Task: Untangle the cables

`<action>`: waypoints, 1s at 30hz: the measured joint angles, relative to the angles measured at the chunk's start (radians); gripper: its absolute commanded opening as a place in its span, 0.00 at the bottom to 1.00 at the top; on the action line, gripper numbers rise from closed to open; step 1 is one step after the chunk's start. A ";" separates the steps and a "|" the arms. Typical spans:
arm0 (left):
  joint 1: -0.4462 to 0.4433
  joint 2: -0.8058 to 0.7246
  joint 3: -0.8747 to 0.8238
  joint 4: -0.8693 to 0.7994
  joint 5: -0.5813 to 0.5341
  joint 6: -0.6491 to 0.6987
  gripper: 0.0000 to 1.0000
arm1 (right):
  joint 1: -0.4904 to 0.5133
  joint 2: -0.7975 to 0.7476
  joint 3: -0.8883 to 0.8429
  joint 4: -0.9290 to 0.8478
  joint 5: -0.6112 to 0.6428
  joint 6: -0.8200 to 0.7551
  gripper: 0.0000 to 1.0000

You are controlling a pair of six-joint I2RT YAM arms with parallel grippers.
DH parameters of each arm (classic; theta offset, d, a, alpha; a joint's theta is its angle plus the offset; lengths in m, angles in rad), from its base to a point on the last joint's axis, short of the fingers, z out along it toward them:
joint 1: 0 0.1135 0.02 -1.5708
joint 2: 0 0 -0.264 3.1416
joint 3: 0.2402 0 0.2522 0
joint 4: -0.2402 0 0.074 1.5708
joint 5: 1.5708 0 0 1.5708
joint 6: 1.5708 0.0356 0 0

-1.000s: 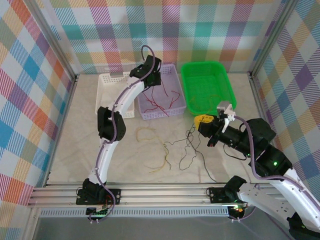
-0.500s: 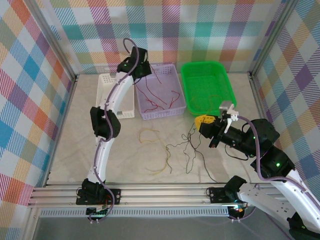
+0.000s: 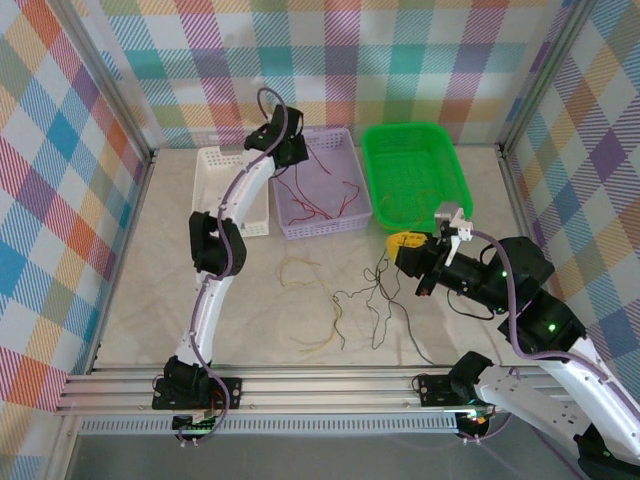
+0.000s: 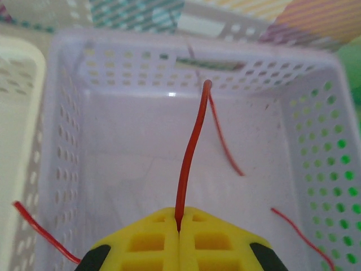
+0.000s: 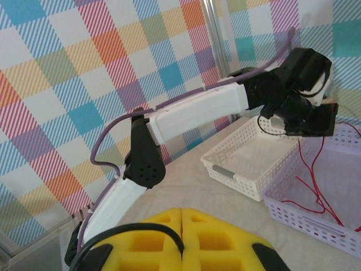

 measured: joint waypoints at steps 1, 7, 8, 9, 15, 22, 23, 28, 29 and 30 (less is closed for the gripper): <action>-0.001 0.007 -0.008 0.000 0.001 0.001 0.04 | 0.000 0.002 -0.002 0.000 0.000 0.000 0.00; -0.002 0.035 -0.026 -0.024 0.031 0.017 0.32 | 0.000 0.025 -0.002 -0.001 0.005 0.001 0.00; -0.002 0.034 -0.026 -0.023 0.039 0.018 0.35 | 0.000 0.032 -0.001 -0.002 0.013 0.001 0.00; -0.002 0.029 -0.026 -0.023 0.050 0.018 0.41 | 0.000 0.042 0.005 -0.011 0.021 0.003 0.00; -0.006 -0.032 -0.031 -0.035 0.114 0.024 0.78 | 0.000 0.161 0.099 -0.058 0.060 0.015 0.00; -0.027 -0.409 -0.373 0.043 0.222 -0.016 0.79 | -0.021 0.354 0.292 -0.146 0.077 0.027 0.00; -0.030 -0.480 -0.447 0.068 0.242 -0.030 0.79 | -0.032 0.378 0.319 -0.152 0.071 0.035 0.00; -0.054 -0.827 -0.832 0.264 0.341 -0.127 0.80 | -0.101 0.434 0.371 -0.159 0.019 0.087 0.00; -0.060 -0.888 -0.914 0.313 0.358 -0.148 0.80 | -0.110 0.438 0.373 -0.159 0.010 0.098 0.00; -0.066 -0.937 -0.987 0.351 0.370 -0.164 0.80 | -0.116 0.442 0.375 -0.158 0.001 0.105 0.00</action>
